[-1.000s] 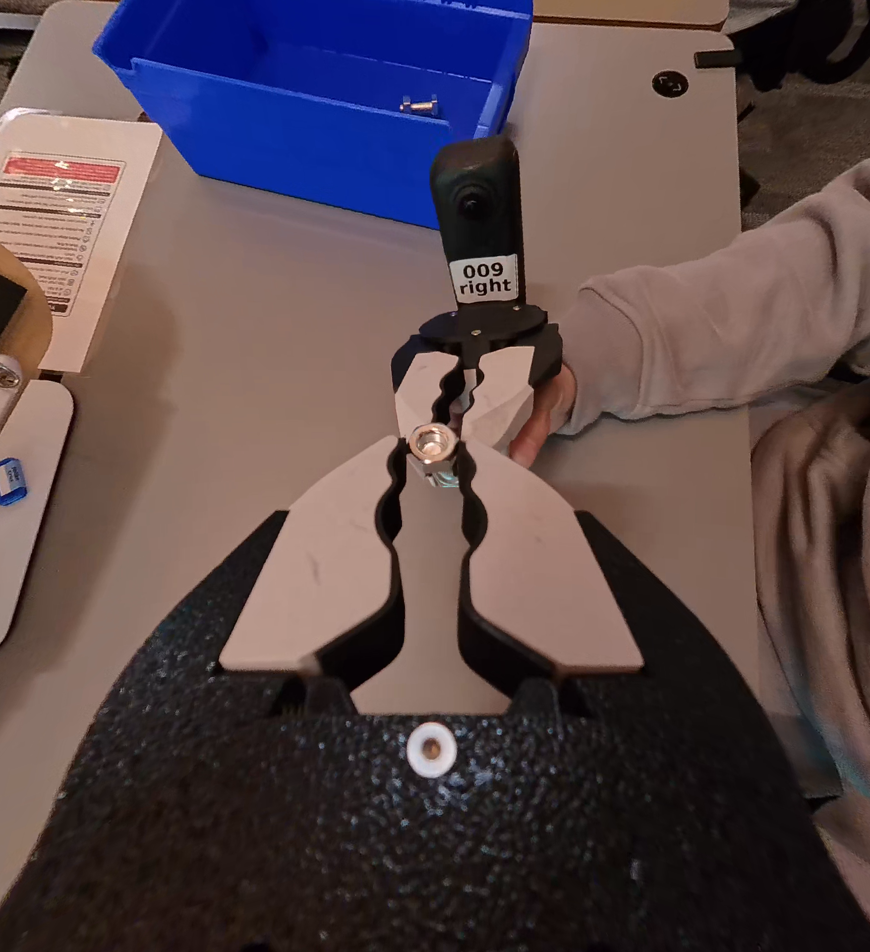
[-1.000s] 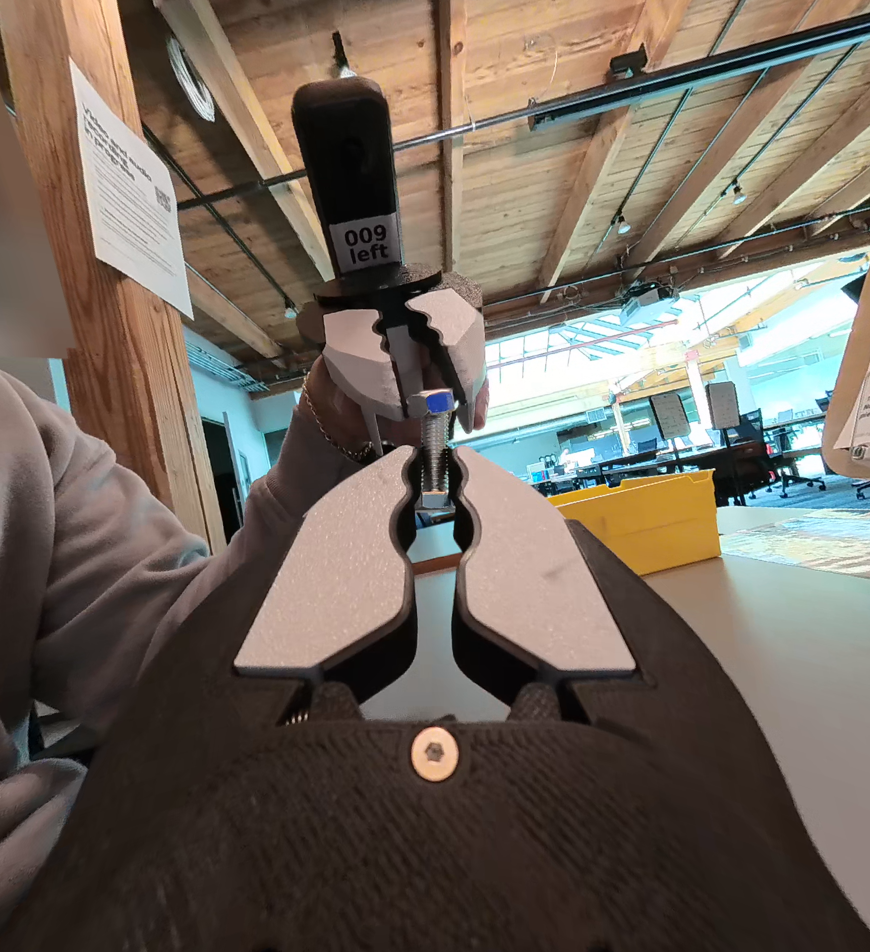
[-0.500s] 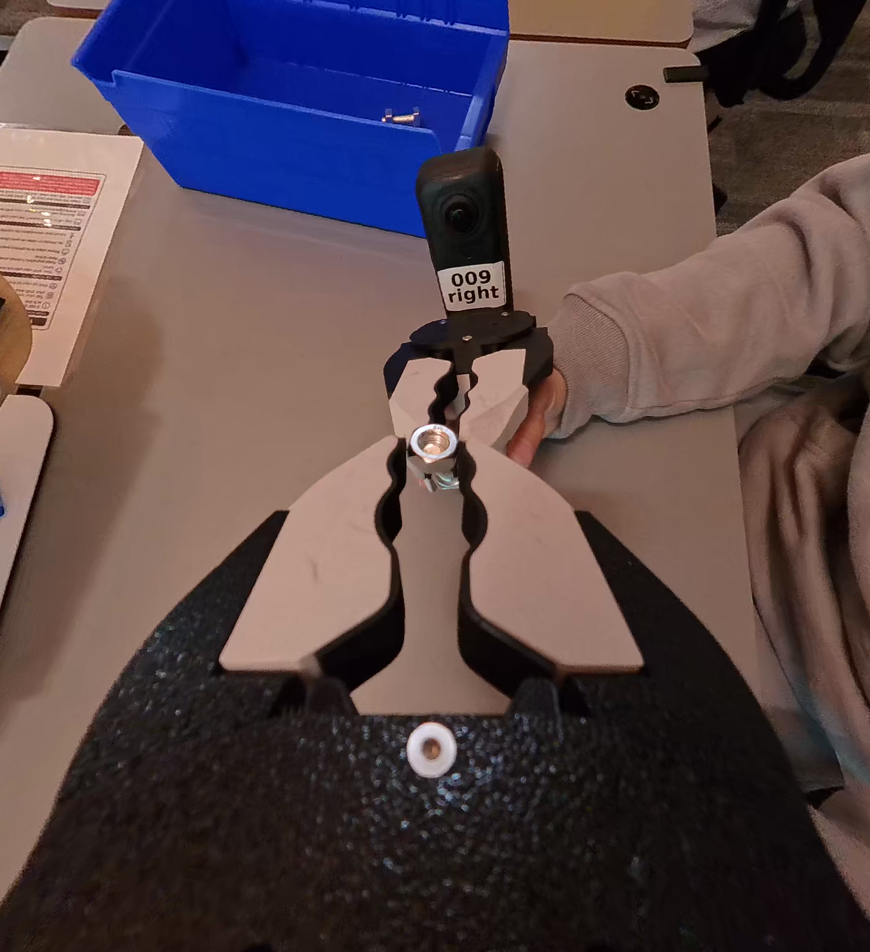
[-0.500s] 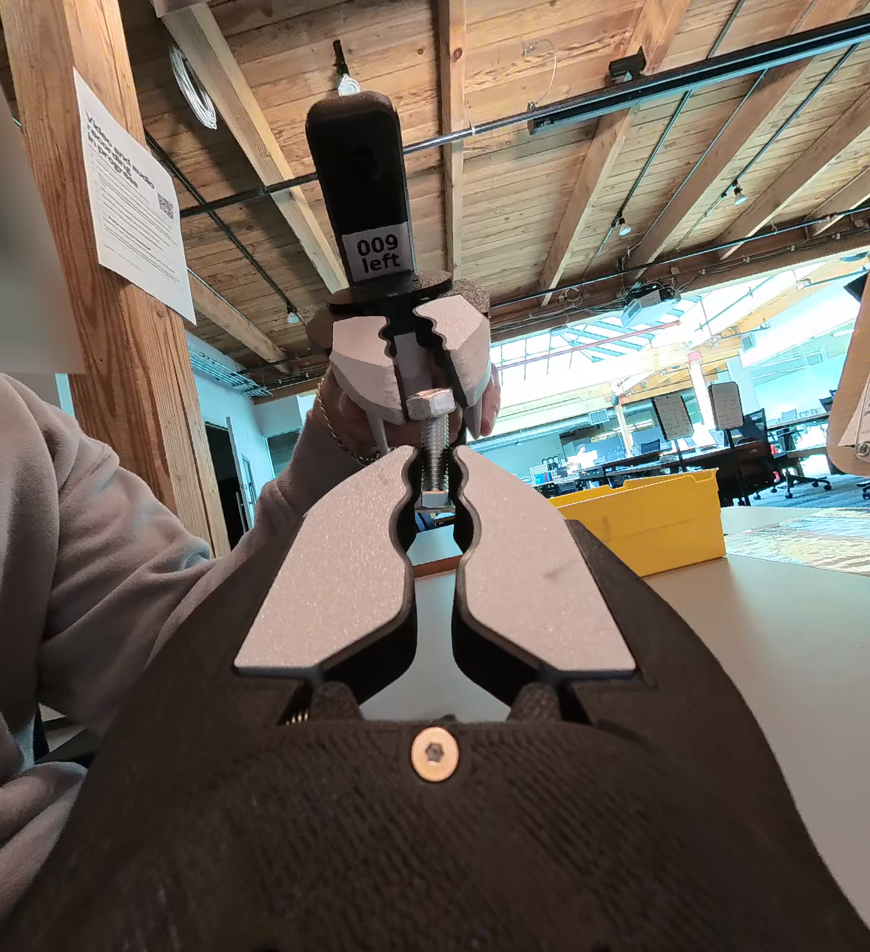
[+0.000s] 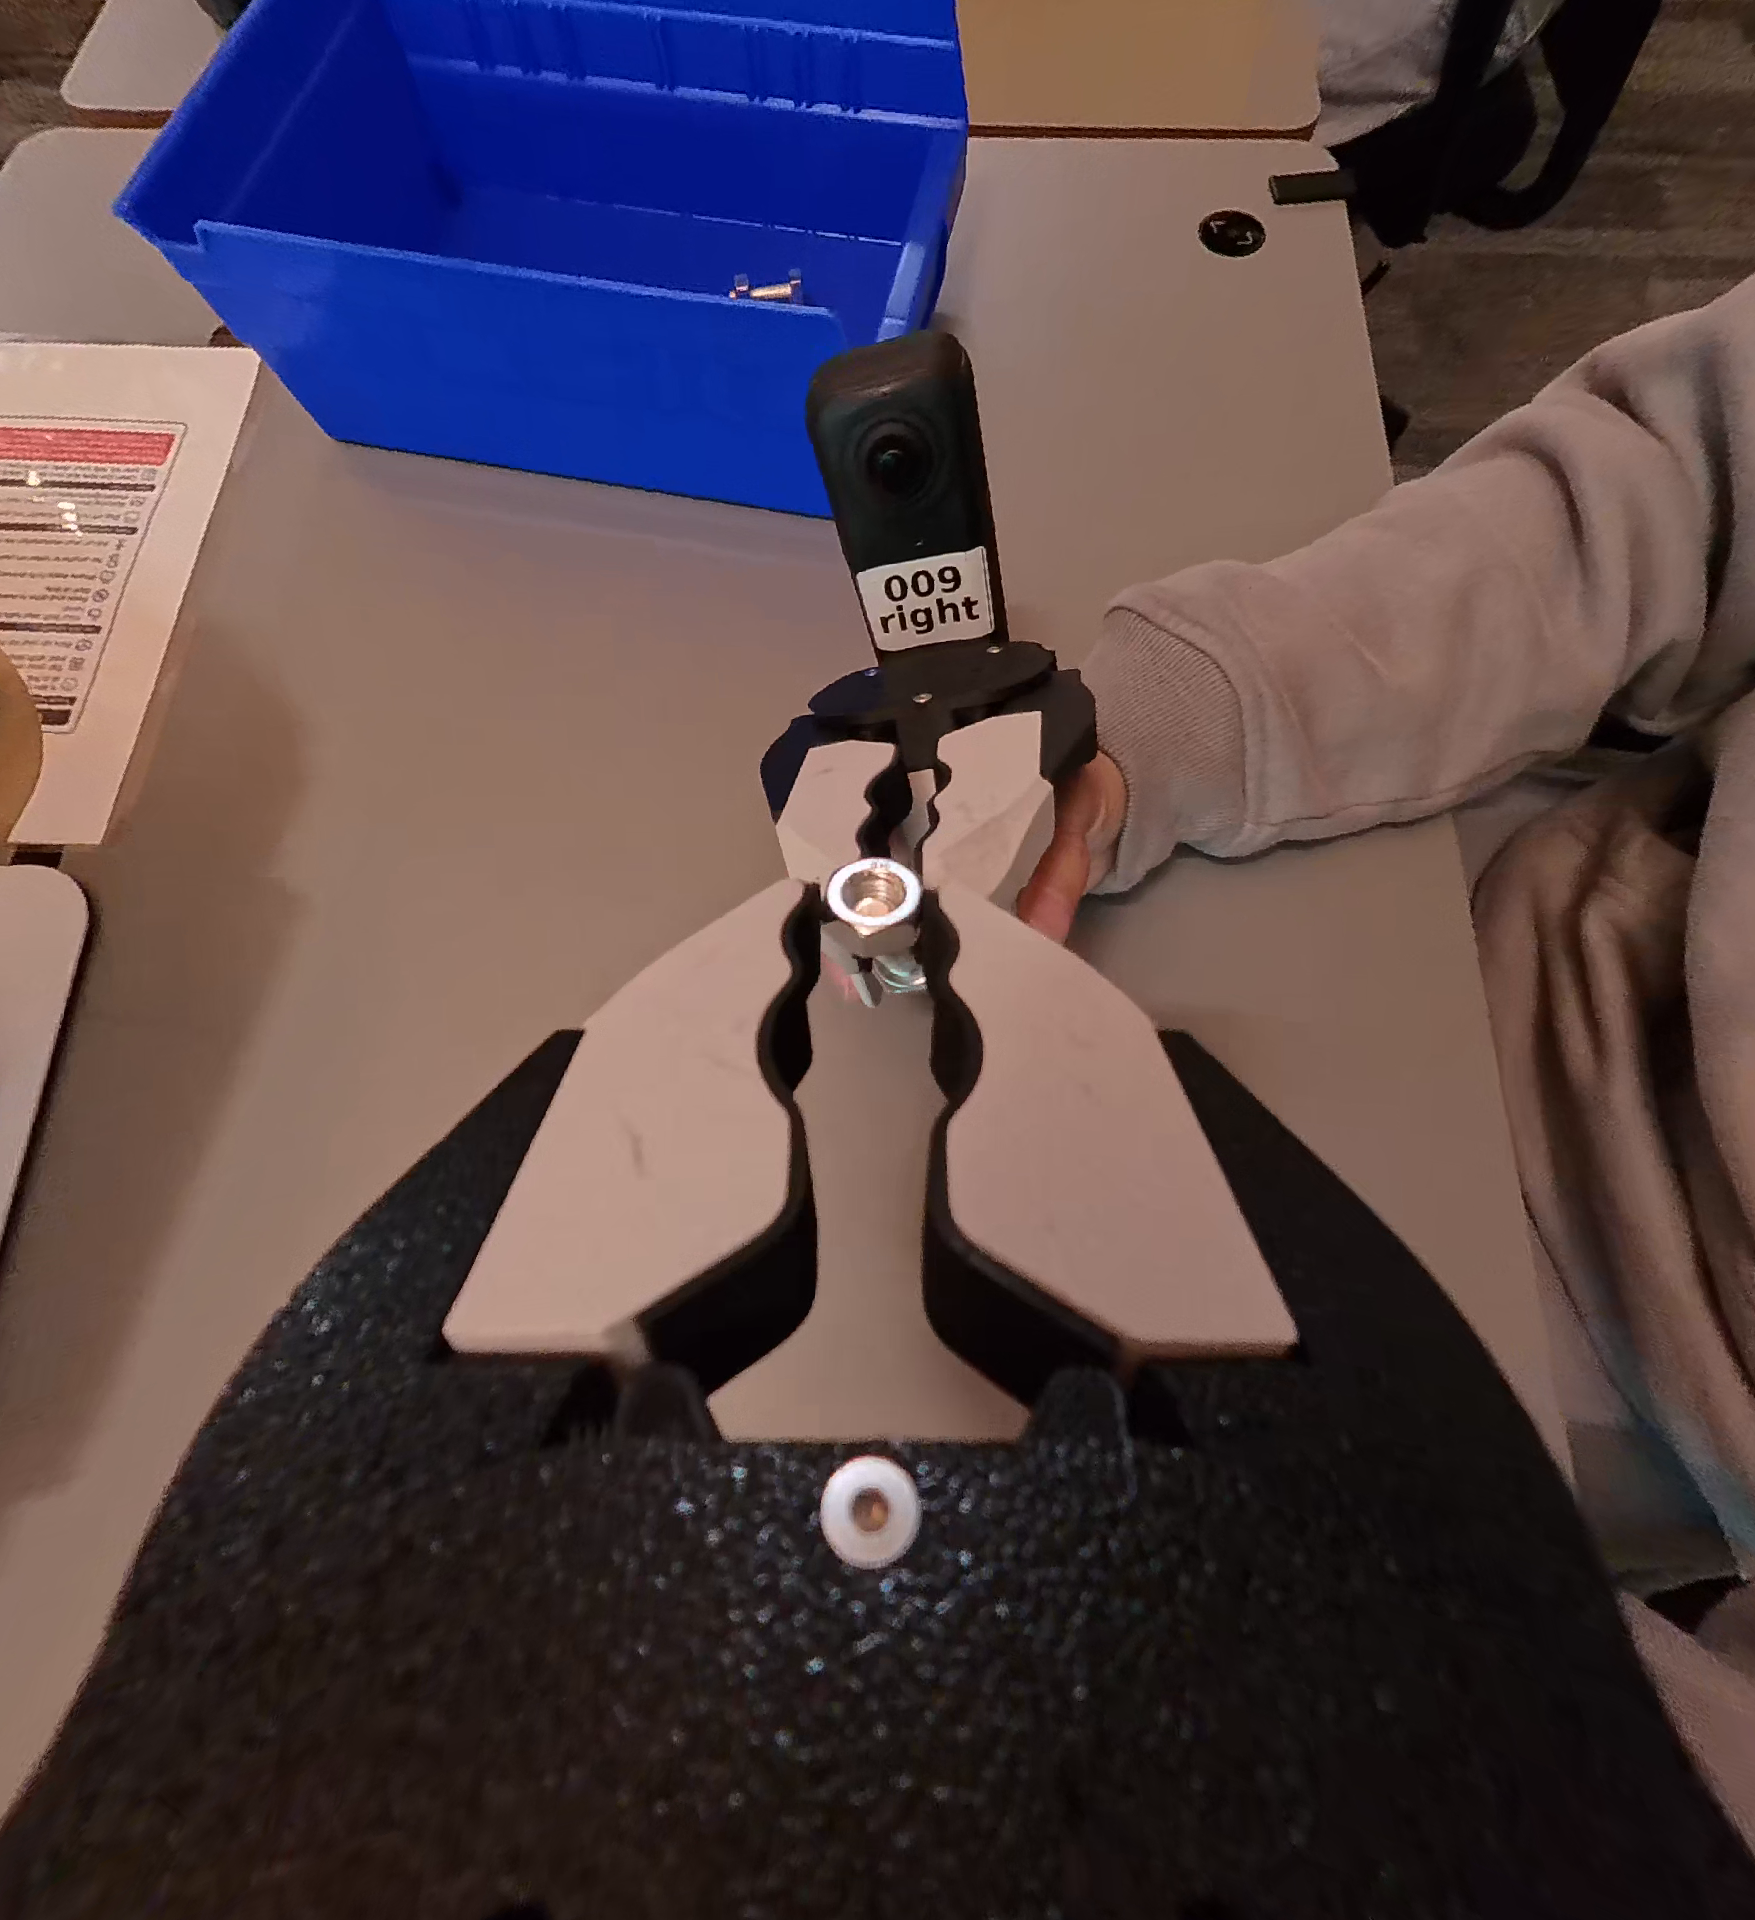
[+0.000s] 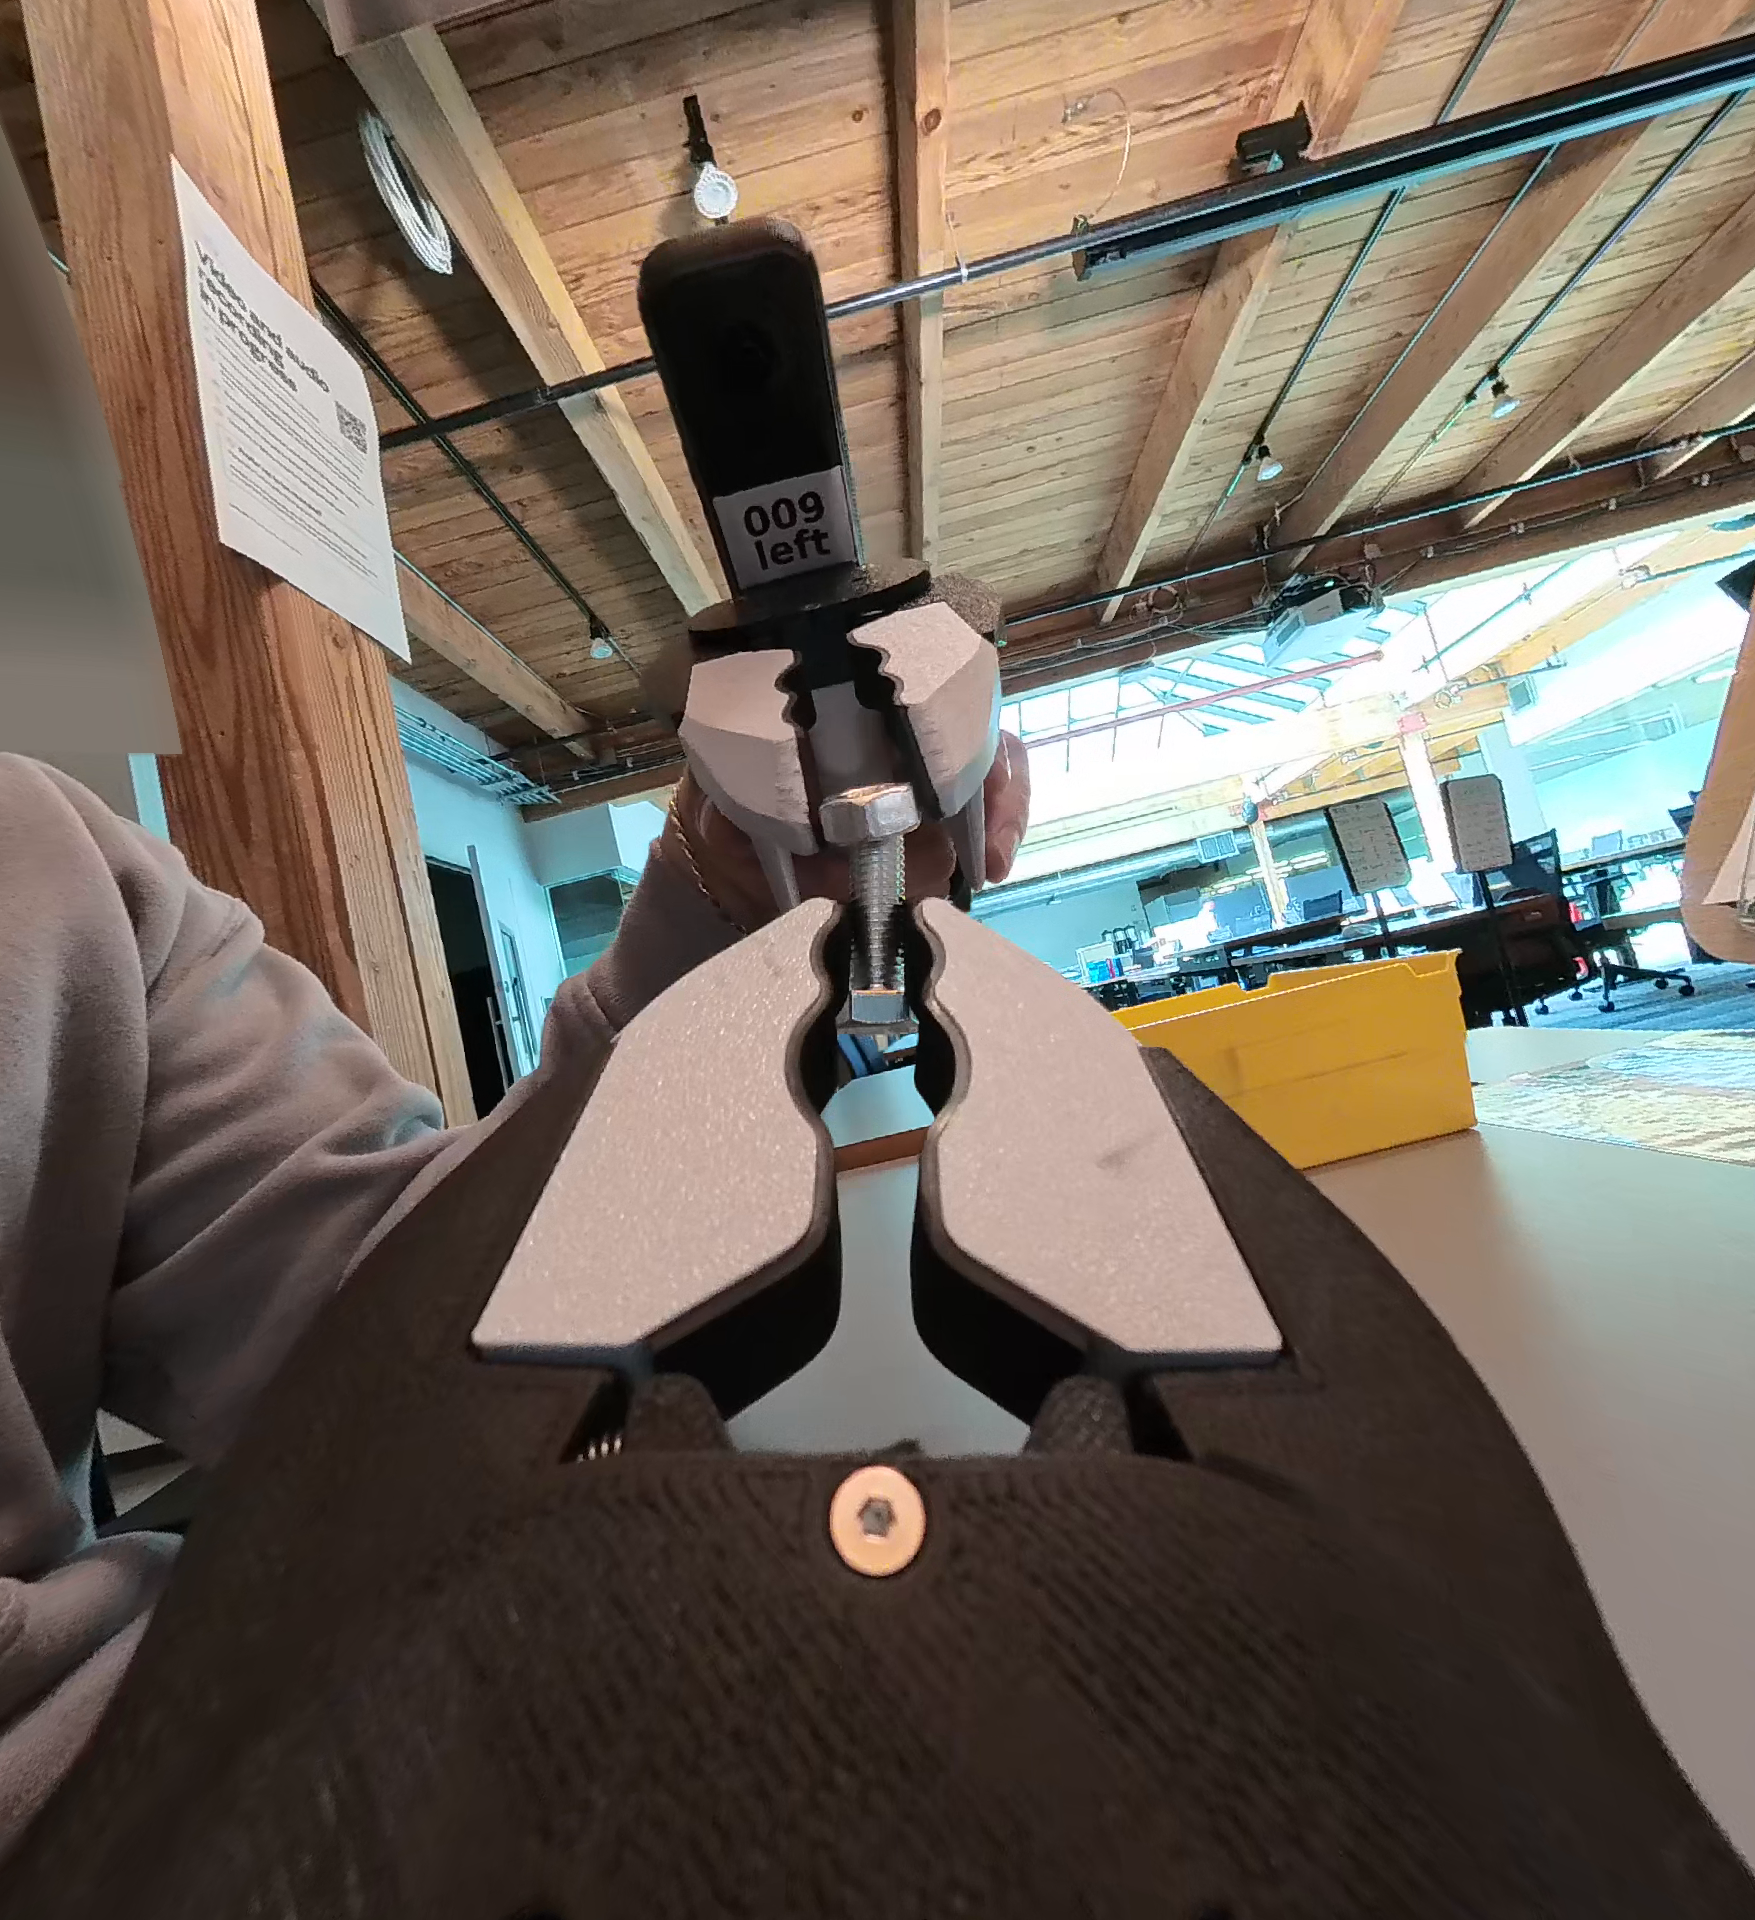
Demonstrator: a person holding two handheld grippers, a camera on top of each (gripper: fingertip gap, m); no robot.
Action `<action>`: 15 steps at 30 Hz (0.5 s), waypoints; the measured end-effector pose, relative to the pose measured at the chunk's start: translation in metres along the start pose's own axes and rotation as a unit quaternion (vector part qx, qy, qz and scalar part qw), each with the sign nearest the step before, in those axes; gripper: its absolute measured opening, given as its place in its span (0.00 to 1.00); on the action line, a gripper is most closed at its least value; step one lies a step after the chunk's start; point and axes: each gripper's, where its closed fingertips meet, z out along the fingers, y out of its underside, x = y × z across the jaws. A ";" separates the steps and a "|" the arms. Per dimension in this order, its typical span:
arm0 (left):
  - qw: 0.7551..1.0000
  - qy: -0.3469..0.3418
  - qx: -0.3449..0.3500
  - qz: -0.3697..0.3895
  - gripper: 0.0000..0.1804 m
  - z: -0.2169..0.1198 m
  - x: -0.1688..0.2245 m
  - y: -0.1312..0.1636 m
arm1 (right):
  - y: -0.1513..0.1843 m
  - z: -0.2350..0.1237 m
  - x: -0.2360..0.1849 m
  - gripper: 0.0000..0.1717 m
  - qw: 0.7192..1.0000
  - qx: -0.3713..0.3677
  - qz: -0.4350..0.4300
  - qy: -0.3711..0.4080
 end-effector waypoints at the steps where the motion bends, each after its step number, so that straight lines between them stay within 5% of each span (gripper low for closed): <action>1: 1.000 -0.001 0.000 0.003 0.10 0.000 0.000 0.000 | 0.000 0.000 0.000 0.05 1.000 0.000 0.000 -0.001; 15: 0.999 0.027 0.038 0.006 0.09 0.000 0.001 -0.003 | -0.004 -0.001 0.000 0.05 1.000 0.011 -0.002 -0.003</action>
